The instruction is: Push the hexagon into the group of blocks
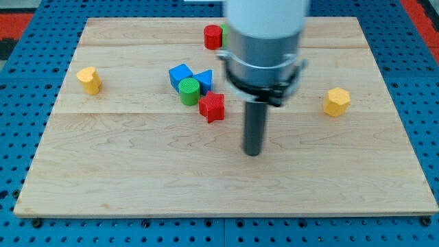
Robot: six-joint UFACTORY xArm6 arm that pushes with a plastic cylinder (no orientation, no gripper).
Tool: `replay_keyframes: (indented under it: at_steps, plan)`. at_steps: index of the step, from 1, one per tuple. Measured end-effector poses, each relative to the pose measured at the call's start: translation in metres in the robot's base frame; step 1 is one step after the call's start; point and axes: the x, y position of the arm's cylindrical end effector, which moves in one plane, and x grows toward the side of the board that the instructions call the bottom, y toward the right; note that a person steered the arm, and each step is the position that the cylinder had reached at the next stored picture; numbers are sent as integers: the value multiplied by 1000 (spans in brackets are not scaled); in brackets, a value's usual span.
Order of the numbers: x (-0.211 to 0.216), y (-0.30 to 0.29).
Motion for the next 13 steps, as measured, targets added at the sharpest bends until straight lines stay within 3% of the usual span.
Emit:
replay_keyframes:
  at_steps: [2, 3, 4, 5, 6, 7, 8, 10, 11, 13]
  plan:
    - [-8, 221]
    - [-64, 228]
    - [-93, 194]
    - [-86, 120]
    - [-45, 113]
    - [-80, 100]
    - [-80, 136]
    - [-117, 41]
    - [-138, 20]
    - [-109, -24]
